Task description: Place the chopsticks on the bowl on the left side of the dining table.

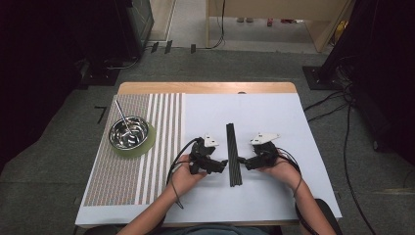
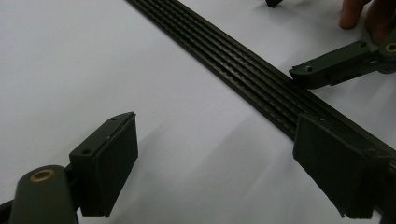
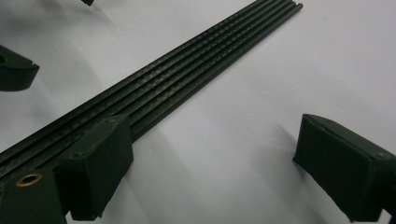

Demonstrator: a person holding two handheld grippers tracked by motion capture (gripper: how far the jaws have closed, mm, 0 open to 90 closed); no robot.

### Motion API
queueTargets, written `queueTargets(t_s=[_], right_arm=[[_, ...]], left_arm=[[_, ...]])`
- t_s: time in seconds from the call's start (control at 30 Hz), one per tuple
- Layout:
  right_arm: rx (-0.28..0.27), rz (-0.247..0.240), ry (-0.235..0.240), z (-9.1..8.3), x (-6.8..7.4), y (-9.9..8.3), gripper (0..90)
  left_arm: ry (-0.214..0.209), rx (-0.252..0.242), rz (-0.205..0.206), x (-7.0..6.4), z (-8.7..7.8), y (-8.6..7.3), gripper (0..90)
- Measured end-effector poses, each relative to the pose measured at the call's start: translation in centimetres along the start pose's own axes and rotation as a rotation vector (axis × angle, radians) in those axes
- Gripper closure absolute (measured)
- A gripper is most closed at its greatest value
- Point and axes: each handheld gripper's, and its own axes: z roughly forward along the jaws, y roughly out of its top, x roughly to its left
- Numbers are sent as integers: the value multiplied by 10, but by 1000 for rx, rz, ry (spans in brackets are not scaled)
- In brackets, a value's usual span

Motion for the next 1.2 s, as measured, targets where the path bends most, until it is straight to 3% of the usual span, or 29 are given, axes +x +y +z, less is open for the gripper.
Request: queueTargets(t_s=[0.33, 0.63, 0.9, 1.2], right_arm=[[-1, -2, 0, 0, 0, 0, 109], [-1, -2, 0, 0, 0, 0, 109], [-2, -3, 0, 0, 0, 0, 109], [-1, -2, 0, 0, 0, 0, 109]], left_arm=[[5, -3, 23, -7, 4, 0, 143], [4, -14, 14, -12, 10, 0, 143], [23, -24, 50, -19, 15, 2, 143], [23, -23, 50, -19, 17, 0, 143]])
